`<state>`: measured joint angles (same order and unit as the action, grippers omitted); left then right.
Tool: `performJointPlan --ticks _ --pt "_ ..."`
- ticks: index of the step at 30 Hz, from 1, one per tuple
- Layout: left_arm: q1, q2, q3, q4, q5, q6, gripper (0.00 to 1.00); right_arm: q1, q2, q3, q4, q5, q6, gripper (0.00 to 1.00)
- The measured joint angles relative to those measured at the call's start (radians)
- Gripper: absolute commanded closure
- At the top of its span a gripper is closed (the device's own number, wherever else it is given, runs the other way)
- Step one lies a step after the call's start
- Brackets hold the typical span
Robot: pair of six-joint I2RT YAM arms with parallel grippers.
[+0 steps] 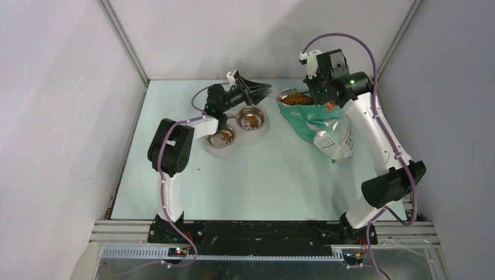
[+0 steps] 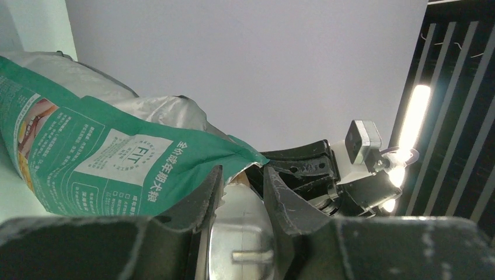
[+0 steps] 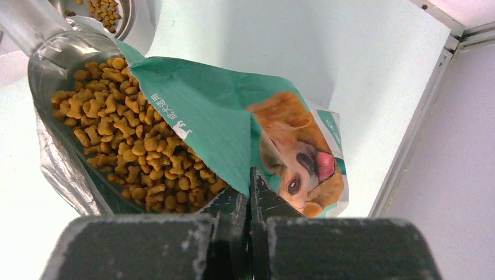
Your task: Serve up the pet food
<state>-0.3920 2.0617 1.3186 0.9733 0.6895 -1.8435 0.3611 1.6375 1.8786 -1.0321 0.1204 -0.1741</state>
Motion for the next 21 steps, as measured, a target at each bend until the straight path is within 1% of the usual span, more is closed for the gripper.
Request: performJointPlan --ticks 6,15,21 --pt "0.013 -0.007 -0.004 0.006 0.003 0.000 1.00 -0.003 -0.002 0.001 -0.001 -0.001 -0.003 1.00" --pt "0.042 -0.063 -0.006 -0.059 0.013 0.020 1.00 -0.005 -0.002 0.000 0.002 0.000 -0.003 1.00" --pt "0.064 -0.098 -0.030 -0.071 0.012 0.020 1.00 -0.005 -0.002 0.000 0.001 0.000 -0.003 1.00"
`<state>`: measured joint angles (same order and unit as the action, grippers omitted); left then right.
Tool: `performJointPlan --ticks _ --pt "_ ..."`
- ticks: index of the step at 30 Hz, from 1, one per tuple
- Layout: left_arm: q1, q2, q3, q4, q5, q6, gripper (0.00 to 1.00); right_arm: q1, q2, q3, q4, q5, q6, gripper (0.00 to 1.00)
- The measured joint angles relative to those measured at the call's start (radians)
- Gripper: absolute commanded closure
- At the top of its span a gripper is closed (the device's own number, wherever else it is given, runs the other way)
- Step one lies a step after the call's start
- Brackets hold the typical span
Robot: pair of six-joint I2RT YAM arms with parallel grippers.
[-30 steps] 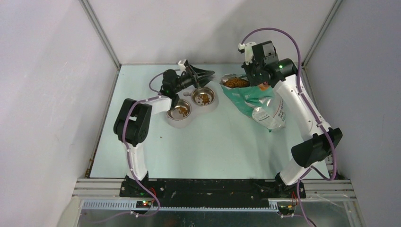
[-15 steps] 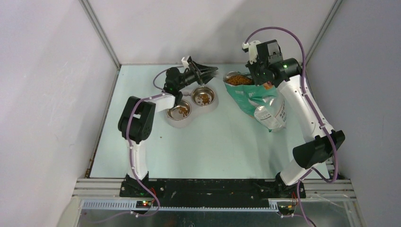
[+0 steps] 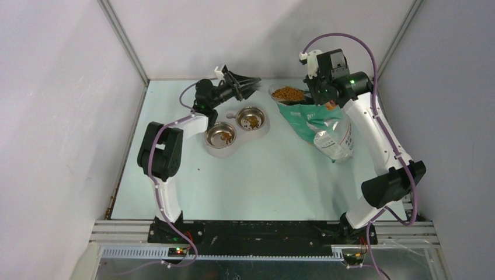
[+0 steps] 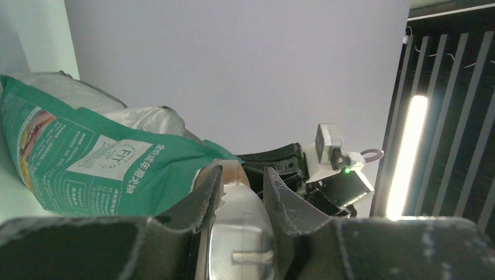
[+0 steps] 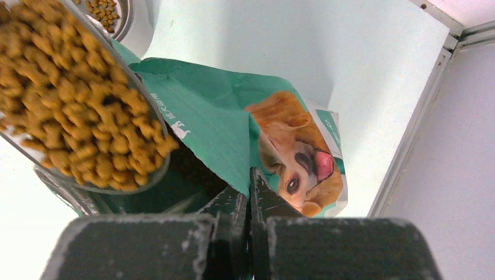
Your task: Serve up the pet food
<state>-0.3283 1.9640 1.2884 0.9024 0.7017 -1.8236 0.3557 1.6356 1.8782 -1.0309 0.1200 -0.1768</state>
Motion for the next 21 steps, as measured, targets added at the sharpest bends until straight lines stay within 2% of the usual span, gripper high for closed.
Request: performJointPlan --ticks 21 --pt "0.119 -0.049 -0.058 -0.035 -0.036 0.028 1.00 -0.013 -0.014 -0.006 -0.002 0.027 0.000 1.00"
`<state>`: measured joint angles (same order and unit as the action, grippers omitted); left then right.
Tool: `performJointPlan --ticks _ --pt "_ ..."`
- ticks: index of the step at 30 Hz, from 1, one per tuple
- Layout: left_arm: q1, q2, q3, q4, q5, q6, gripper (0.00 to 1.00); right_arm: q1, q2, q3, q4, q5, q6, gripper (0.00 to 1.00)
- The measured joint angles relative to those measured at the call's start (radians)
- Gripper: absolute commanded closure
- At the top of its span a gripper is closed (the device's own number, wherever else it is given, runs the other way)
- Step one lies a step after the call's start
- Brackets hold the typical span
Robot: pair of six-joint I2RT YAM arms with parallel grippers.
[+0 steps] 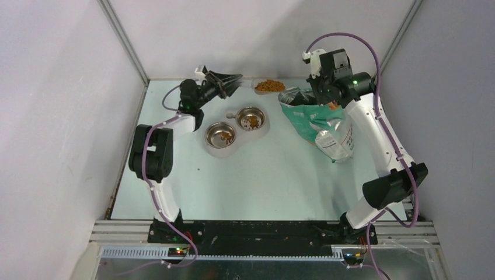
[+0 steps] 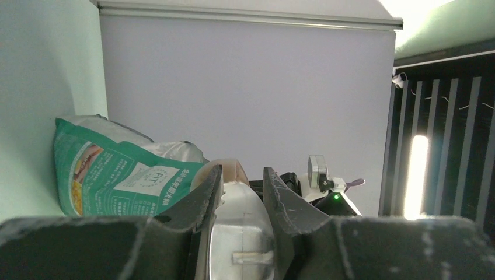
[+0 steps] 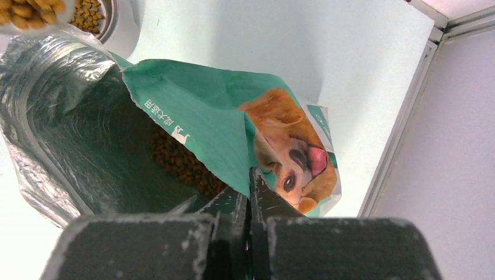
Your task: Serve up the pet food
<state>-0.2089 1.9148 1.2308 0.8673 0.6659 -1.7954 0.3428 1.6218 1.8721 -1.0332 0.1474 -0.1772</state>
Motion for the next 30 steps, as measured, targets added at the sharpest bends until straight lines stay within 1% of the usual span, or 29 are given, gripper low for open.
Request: performJointPlan --ticks 7,18,25,30 --pt "0.063 -0.015 -0.042 0.039 0.009 0.019 1.00 0.000 0.000 0.000 0.001 0.000 0.000 1.00" --pt "0.138 -0.015 -0.074 0.130 0.072 0.061 1.00 0.000 0.000 0.000 0.001 0.000 0.000 1.00" --pt "0.186 -0.016 -0.133 0.106 0.095 0.134 1.00 -0.002 0.000 -0.003 0.003 0.000 0.001 1.00" --pt "0.199 -0.016 -0.142 0.078 0.102 0.189 1.00 -0.004 0.000 -0.005 0.006 -0.001 0.002 1.00"
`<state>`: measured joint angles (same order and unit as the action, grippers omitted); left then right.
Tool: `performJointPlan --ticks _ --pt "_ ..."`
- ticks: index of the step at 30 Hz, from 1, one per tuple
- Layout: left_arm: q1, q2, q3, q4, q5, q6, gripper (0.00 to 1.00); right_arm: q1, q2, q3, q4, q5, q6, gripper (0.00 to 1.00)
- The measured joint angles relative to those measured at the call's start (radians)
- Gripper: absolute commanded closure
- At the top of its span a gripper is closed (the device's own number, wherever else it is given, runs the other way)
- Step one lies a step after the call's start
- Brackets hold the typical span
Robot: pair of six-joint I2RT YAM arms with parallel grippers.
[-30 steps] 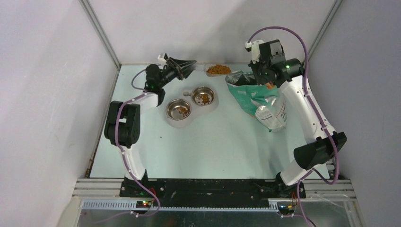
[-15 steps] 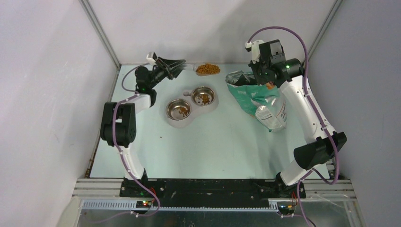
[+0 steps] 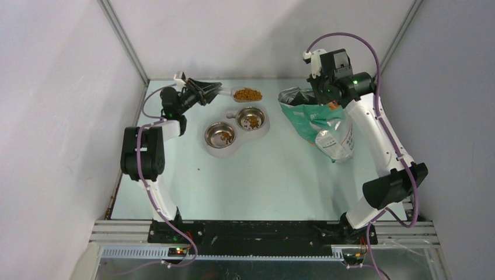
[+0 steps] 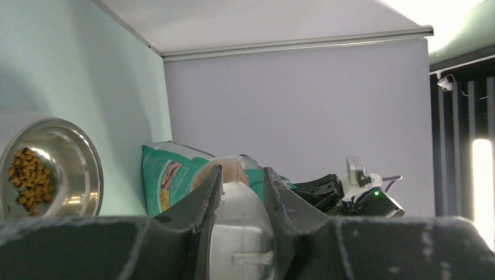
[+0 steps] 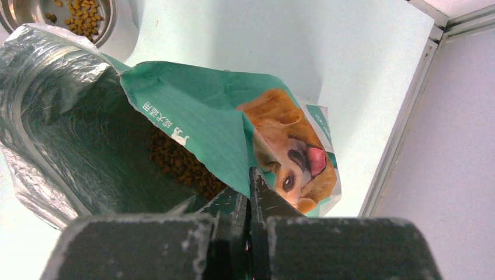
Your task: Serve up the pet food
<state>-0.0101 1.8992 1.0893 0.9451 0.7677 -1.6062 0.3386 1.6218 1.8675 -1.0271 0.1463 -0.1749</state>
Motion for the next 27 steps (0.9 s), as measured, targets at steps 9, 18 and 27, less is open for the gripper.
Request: performJointPlan --ticks 9,18,27 --pt "0.022 0.011 0.000 -0.035 0.021 0.080 1.00 -0.005 0.000 -0.003 0.004 -0.004 0.002 1.00" --pt "0.045 0.085 0.000 -0.097 0.024 0.153 1.00 -0.011 0.000 -0.006 0.008 -0.010 0.002 1.00" --pt "0.046 0.123 0.020 -0.215 0.023 0.283 1.00 -0.017 0.000 -0.006 0.009 -0.010 0.002 1.00"
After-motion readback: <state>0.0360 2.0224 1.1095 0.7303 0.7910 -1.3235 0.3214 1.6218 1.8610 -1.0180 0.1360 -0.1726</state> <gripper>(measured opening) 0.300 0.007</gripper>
